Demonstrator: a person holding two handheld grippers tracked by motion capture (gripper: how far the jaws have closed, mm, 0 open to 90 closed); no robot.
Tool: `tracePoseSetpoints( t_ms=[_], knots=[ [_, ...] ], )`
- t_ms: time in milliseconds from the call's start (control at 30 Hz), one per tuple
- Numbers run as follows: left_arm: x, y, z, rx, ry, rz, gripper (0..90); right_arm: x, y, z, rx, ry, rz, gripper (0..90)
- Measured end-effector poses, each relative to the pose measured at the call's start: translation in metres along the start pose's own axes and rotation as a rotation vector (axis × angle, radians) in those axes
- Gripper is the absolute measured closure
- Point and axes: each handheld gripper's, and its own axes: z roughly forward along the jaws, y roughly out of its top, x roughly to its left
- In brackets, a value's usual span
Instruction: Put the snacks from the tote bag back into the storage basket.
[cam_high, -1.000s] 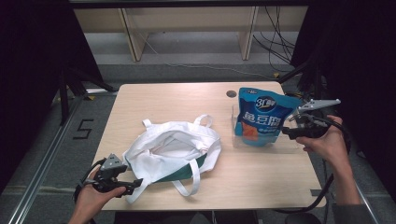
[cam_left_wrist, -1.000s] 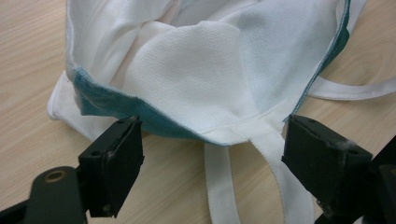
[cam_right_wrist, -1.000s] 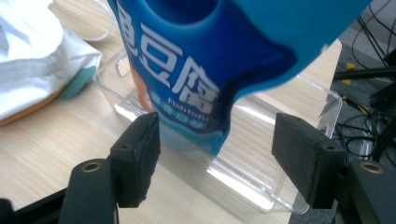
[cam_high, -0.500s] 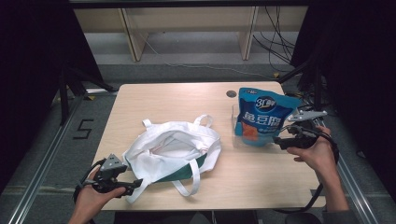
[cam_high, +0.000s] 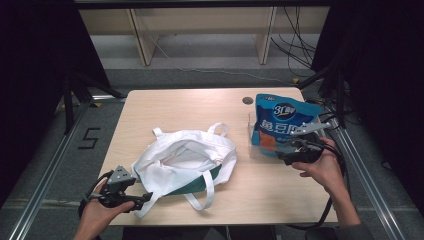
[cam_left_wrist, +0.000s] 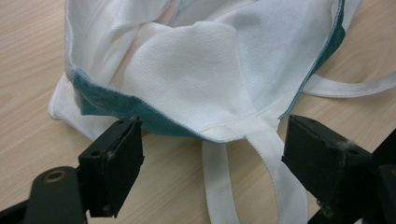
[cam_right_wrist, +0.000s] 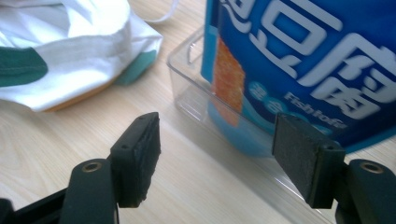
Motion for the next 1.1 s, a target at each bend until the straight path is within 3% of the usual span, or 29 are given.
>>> tracePoseSetpoints(
  t_ms=[33,67,100,133,167,233,267,300,400,433,467,500,533,567,600,700,733,767,833,900,933,1000,1100],
  knots=[
    [-0.002,-0.001,-0.001,-0.001,-0.006,-0.028,19.4,0.0,0.0,0.002,-0.01,0.002,-0.015,33.1],
    [0.001,0.0,-0.004,0.035,-0.006,0.007,19.4,0.0,0.0,0.003,-0.018,0.008,-0.028,32.7],
    [0.002,0.001,-0.004,0.032,-0.003,0.028,19.4,0.003,0.0,0.005,-0.049,0.014,-0.006,32.6],
    [0.001,0.001,-0.003,0.024,-0.004,0.016,19.4,0.003,0.0,0.004,-0.027,0.021,-0.036,32.6],
    [0.0,0.0,-0.002,0.037,-0.004,0.003,19.5,0.005,-0.001,0.005,-0.032,0.021,-0.025,32.6],
    [0.0,0.0,-0.001,0.04,-0.014,0.022,19.5,0.007,0.0,0.004,-0.026,0.034,-0.024,32.5],
    [-0.003,-0.001,-0.002,0.03,-0.006,0.009,19.5,0.007,0.0,0.005,-0.042,0.032,-0.032,32.5],
    [-0.001,0.0,-0.003,0.029,-0.008,0.037,19.5,0.01,0.001,0.006,-0.048,0.029,-0.018,32.5],
    [-0.001,0.0,-0.003,0.037,-0.008,0.015,19.4,0.014,0.002,0.008,-0.038,0.041,-0.037,32.3],
    [0.001,0.0,-0.003,0.037,-0.006,0.038,19.4,0.018,0.001,0.011,-0.052,0.036,-0.016,32.3],
    [0.0,0.0,-0.003,0.039,-0.007,0.031,19.5,0.018,0.002,0.011,-0.039,0.057,-0.017,32.3],
    [0.0,0.0,-0.003,0.037,-0.007,0.033,19.4,0.016,0.002,0.011,-0.026,0.053,-0.051,32.2],
    [0.0,0.0,-0.003,0.037,-0.006,0.032,19.4,0.017,0.001,0.014,-0.053,0.042,-0.048,32.2],
    [0.0,0.0,-0.004,0.035,-0.007,0.03,19.4,0.018,0.001,0.013,-0.037,0.056,-0.025,32.1],
    [0.0,0.0,-0.004,0.035,-0.006,0.031,19.5,0.017,0.002,0.012,-0.011,0.055,-0.04,32.1],
    [-0.001,0.0,-0.004,0.036,-0.005,0.02,19.5,0.019,0.0,0.015,-0.041,0.054,-0.029,32.0],
    [-0.001,0.0,-0.004,0.038,-0.004,0.025,19.4,0.02,0.0,0.016,-0.049,0.038,-0.046,31.9],
    [-0.002,-0.001,-0.004,0.019,0.0,0.019,19.4,0.02,0.001,0.012,-0.014,0.057,-0.051,31.8],
    [-0.001,-0.001,-0.004,0.022,0.001,0.028,19.5,0.024,0.002,0.012,-0.03,0.068,-0.027,31.7],
    [0.0,-0.001,-0.004,0.034,0.003,0.038,19.5,0.027,0.001,0.012,-0.053,0.08,-0.044,31.3],
    [0.0,-0.002,-0.004,0.03,-0.005,0.019,19.4,0.029,0.001,0.011,-0.048,0.096,-0.047,31.1],
    [0.001,-0.001,-0.005,0.034,-0.001,0.028,19.4,0.035,-0.001,0.013,-0.097,0.11,-0.053,31.0],
    [0.0,-0.001,-0.006,0.034,-0.003,0.027,19.4,0.044,-0.006,0.015,-0.103,0.149,-0.051,30.8]
  ],
)
